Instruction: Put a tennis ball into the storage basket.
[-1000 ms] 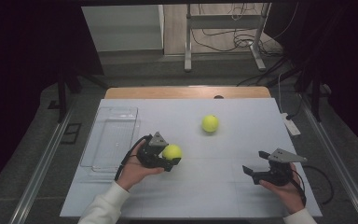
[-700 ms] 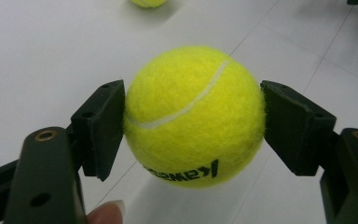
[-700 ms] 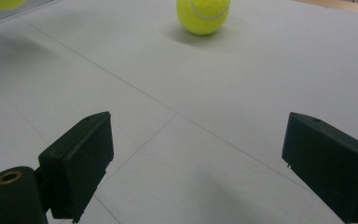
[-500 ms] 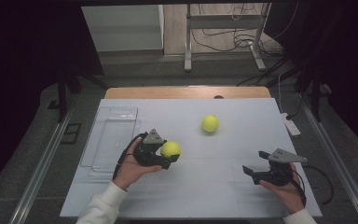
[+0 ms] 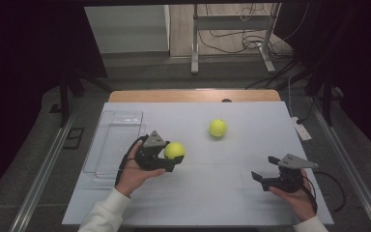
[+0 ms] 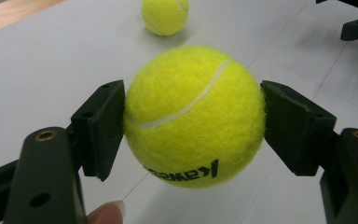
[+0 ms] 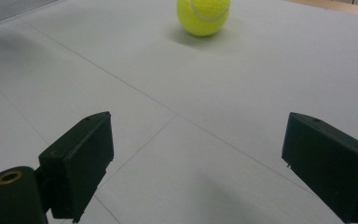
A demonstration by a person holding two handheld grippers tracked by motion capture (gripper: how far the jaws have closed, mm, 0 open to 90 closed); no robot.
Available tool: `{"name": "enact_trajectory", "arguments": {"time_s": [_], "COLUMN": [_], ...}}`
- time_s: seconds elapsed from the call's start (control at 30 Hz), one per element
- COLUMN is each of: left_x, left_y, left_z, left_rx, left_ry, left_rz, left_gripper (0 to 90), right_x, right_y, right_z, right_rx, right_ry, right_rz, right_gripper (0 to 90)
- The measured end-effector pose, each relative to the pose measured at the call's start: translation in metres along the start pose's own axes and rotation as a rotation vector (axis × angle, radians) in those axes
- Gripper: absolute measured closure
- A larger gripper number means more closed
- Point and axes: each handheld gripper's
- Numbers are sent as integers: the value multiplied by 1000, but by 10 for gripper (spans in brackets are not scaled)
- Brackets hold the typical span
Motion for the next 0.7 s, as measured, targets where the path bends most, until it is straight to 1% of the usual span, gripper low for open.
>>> {"name": "enact_trajectory", "arguments": {"time_s": [0.3,0.43,0.53,0.7], "left_x": [6,11,14,16], "left_y": [4,6,7,8], "left_z": [1,1,1,2], "left_rx": [2,5,12,17], "left_ry": [10,15,20,27], "left_rz": [-32,-54,-80,-95], "left_gripper": [268,268,268,268], "right_x": [0,0,0,0], "right_y": [0,0,0,0], "right_z": [0,0,0,0], "right_rx": [0,-1,-1,1], "right_ry": [0,-2,-2,-1], "right_rz": [2,1,0,2], "right_gripper": [91,91,91,91]}}
Point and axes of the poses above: each handheld gripper's, and its own axes: x roughly backward along the jaws, y roughly out of its top, z roughly to its left, and after that the axes turned 12 degrees about -z, right-handed
